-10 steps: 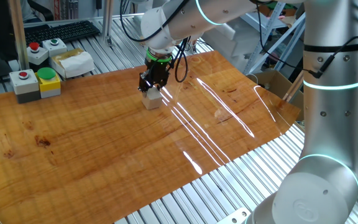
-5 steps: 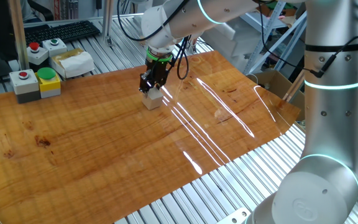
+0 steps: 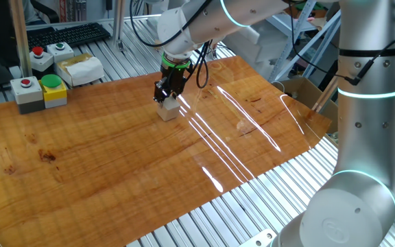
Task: Hold a small block with the gripper and sweep it from left to right on the table
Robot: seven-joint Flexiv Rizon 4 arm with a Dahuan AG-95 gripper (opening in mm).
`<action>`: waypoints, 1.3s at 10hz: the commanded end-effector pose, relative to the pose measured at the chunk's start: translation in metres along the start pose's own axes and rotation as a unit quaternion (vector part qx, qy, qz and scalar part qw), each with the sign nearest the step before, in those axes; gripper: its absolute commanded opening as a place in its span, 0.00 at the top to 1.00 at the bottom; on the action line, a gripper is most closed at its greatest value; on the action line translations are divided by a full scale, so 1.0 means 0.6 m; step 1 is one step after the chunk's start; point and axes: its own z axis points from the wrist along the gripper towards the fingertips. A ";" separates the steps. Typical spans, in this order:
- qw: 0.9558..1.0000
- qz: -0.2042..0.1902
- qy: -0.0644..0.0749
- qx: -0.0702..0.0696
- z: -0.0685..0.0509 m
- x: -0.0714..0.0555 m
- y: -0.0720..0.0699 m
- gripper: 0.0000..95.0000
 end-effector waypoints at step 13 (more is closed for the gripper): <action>0.999 0.046 0.009 -0.003 0.006 -0.029 0.073 1.00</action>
